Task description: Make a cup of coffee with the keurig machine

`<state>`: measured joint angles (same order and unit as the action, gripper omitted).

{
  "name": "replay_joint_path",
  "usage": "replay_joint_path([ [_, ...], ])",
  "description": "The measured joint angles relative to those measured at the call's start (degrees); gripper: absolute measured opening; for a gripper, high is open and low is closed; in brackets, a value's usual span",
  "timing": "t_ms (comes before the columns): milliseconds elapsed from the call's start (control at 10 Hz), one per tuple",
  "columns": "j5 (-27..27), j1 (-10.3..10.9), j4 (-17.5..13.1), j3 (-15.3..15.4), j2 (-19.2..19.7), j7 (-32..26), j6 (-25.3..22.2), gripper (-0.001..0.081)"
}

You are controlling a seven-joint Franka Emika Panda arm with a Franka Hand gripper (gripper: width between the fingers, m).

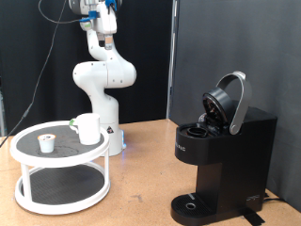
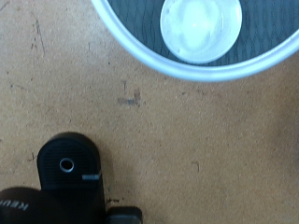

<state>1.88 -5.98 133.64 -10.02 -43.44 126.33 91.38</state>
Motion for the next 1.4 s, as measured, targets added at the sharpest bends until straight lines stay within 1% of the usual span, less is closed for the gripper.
replay_joint_path([
  [300,4.7,-2.0,0.5,-3.8,0.5,-4.0,2.4,0.0734],
  [600,6.8,-3.2,-0.6,-8.2,3.1,-7.2,3.3,0.0734],
  [700,6.9,-3.3,-1.7,-8.7,4.8,-7.6,3.0,0.0734],
  [1000,6.5,-3.3,-1.4,-9.2,4.7,-8.4,3.5,0.0734],
  [1200,7.7,-3.4,0.3,-10.5,4.8,-9.9,4.0,0.0734],
  [1300,9.2,-3.5,1.8,-11.4,5.1,-10.7,5.6,0.0734],
  [1400,10.3,-3.8,3.6,-12.3,5.6,-10.9,8.1,0.0734],
])
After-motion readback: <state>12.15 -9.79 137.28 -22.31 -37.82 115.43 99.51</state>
